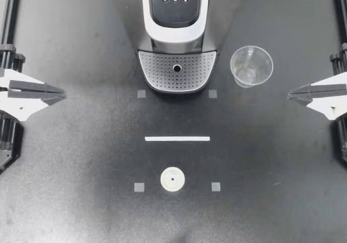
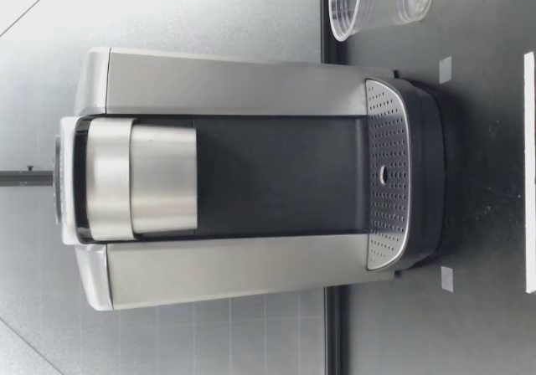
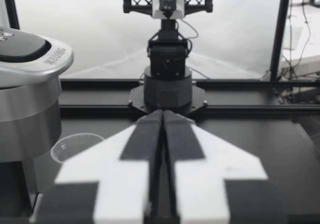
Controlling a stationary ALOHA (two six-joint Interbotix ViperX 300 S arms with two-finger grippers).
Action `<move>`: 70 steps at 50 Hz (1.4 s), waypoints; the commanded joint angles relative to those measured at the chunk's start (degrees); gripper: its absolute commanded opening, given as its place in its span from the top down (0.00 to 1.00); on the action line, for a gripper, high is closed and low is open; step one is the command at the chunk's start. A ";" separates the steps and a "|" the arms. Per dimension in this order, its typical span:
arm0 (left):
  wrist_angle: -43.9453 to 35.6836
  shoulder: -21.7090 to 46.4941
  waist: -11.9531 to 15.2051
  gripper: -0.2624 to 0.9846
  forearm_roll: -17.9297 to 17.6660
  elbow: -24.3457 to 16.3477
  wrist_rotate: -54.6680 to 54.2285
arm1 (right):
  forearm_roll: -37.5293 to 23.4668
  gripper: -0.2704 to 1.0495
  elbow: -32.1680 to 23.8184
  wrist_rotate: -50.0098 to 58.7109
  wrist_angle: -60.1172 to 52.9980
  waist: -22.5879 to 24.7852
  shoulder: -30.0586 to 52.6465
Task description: Place the coffee capsule inside the capsule container, then place the cup onto the center of the cup tray, then push the 'Hot Water' and 'Travel Mug' buttons.
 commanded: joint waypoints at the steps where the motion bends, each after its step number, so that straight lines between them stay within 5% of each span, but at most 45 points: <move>1: -0.35 1.14 0.09 0.62 0.18 -0.53 -0.26 | 0.00 0.63 -0.70 0.00 -0.79 -0.18 0.53; 12: -0.26 5.54 -1.41 0.67 0.26 -1.32 -1.93 | 0.00 0.72 -0.97 0.00 -4.48 -0.18 4.31; 31: -0.26 24.08 -9.93 0.67 0.18 -3.43 -7.29 | 0.09 0.72 -3.69 2.11 -7.12 4.13 21.45; 52: 2.11 41.75 -10.46 0.66 0.35 -10.02 -8.17 | 0.00 0.72 -8.44 6.06 -5.45 8.00 39.55; 58: 5.01 44.12 -10.46 0.61 0.62 -11.69 -6.50 | 0.00 0.72 -9.84 7.47 -3.87 8.26 42.89; 70: 9.49 47.81 -10.46 0.32 0.62 -14.85 0.18 | 0.00 0.72 -13.89 7.65 -0.09 10.37 49.75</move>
